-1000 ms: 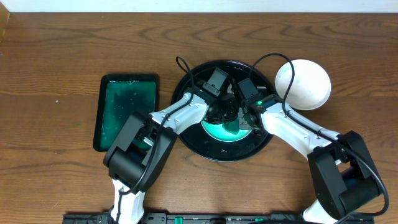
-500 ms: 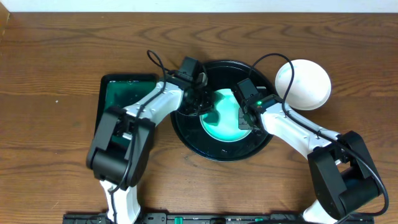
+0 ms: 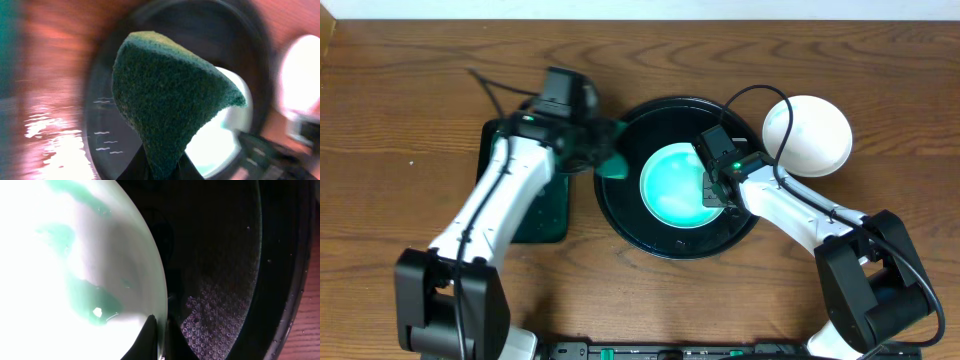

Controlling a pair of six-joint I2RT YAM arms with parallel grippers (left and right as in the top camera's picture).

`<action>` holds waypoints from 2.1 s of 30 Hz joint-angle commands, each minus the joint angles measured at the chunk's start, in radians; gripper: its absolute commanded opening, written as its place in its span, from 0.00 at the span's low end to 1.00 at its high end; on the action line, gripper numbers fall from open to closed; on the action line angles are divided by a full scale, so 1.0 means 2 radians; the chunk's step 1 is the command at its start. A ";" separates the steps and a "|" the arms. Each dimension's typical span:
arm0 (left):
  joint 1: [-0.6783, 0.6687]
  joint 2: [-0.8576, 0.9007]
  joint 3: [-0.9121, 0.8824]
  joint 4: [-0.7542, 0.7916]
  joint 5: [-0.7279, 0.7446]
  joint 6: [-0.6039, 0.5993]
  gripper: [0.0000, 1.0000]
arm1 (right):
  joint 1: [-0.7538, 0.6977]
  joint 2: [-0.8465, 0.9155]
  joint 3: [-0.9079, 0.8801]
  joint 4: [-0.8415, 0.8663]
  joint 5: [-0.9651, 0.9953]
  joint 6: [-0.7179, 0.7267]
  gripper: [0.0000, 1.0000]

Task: Clean dirty plates on tray and stack at the side
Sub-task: 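Return the green sponge to the basin with the left gripper, then slide the plate to the tray's right edge with the right gripper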

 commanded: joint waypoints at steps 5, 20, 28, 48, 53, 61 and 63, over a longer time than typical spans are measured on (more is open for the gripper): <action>0.115 0.021 0.006 -0.022 -0.078 0.052 0.07 | 0.008 0.000 -0.006 0.000 -0.027 -0.013 0.01; 0.176 0.119 0.006 -0.012 -0.094 0.067 0.29 | 0.008 0.000 -0.006 -0.002 -0.029 -0.022 0.01; 0.175 0.113 0.006 -0.021 -0.093 0.068 0.70 | 0.008 0.000 -0.006 0.007 -0.029 -0.026 0.01; 0.156 -0.032 0.006 -0.099 -0.079 0.069 0.81 | 0.011 -0.085 -0.005 0.108 0.078 -0.097 0.01; 0.149 -0.032 0.006 -0.104 -0.078 0.069 0.81 | 0.011 -0.132 -0.005 0.111 0.107 -0.136 0.01; 0.147 -0.032 0.006 -0.104 -0.074 0.069 0.81 | 0.014 -0.160 -0.005 0.168 0.125 -0.333 0.01; 0.147 -0.032 0.006 -0.105 -0.074 0.069 0.81 | 0.020 -0.164 -0.005 0.178 0.125 -0.366 0.01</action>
